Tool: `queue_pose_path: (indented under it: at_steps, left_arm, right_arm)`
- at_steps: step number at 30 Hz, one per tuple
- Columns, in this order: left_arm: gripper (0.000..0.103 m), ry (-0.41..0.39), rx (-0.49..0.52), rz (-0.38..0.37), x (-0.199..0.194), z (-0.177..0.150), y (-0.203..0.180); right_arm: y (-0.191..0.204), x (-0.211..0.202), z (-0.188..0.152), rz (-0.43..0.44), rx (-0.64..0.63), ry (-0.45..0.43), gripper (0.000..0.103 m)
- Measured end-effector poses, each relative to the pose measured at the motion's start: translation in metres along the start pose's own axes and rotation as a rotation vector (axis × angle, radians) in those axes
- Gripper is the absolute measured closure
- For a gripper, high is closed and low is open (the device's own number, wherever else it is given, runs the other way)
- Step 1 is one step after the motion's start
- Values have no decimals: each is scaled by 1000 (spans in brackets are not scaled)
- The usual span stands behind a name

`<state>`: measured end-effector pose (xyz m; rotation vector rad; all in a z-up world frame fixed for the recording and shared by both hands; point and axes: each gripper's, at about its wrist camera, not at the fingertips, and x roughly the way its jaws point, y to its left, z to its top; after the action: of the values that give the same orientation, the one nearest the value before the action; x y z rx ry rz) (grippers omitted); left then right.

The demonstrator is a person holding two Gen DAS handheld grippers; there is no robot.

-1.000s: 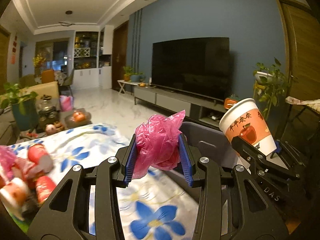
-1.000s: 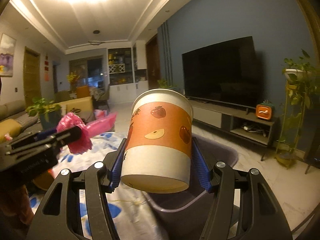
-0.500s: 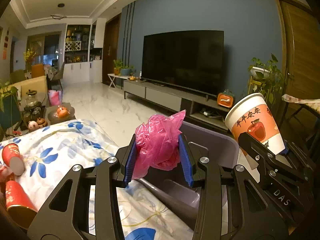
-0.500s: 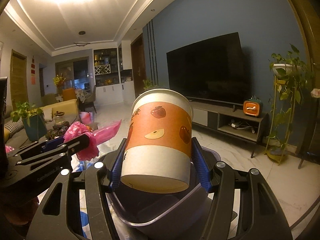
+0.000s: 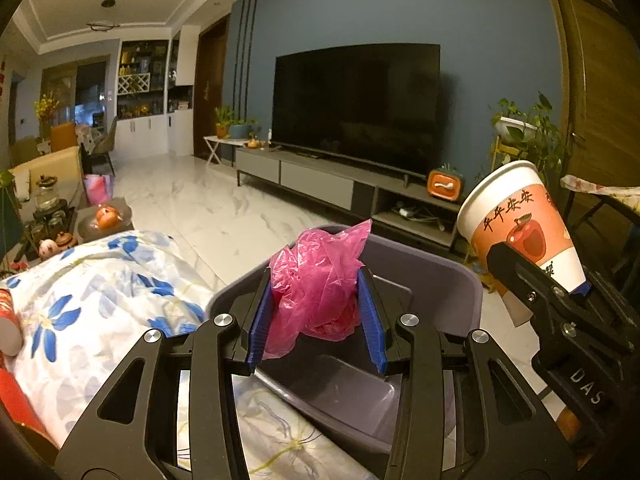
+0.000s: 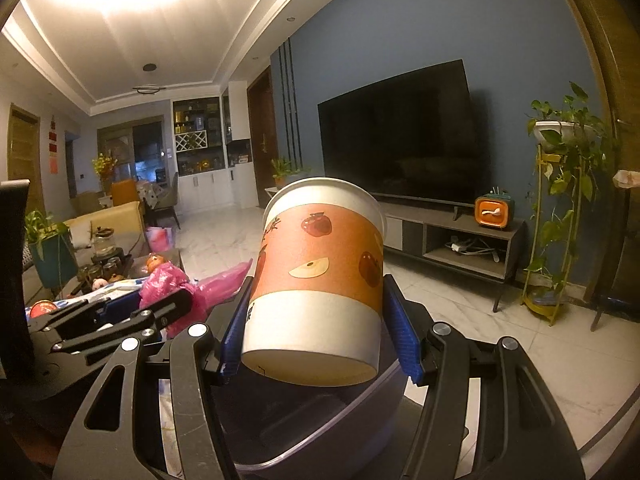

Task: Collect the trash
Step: 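Carry the cup and pink bag over the grey bin and release both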

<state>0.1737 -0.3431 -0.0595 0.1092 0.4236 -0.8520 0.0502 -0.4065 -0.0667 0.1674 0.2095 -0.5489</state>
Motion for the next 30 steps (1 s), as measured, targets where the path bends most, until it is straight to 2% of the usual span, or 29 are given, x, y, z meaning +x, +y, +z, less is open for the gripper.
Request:
queue_pose_path:
  at_steps: [12, 14, 15, 19, 23, 30]
  left_arm:
    - [60, 30, 2, -35, 14, -3, -3]
    - [55, 38, -3, -48, 15, -4, -1]
    - [48, 39, -5, -47, 15, -4, 0]
    - [27, 25, -55, -16, 12, -9, 13]
    - [26, 30, -139, 29, 2, -12, 36]
    - [21, -23, -208, 162, -52, -12, 70]
  right_arm:
    - [-1, 6, 1, -25, 3, -2, 43]
    - [0, 7, 2, -30, 8, -3, 43]
    - [-1, 8, 2, -30, 11, -2, 43]
    - [-1, 10, 1, -40, 18, 3, 42]
    - [4, 15, -1, -36, 11, 12, 42]
    - [24, 34, -12, -5, -26, 43, 41]
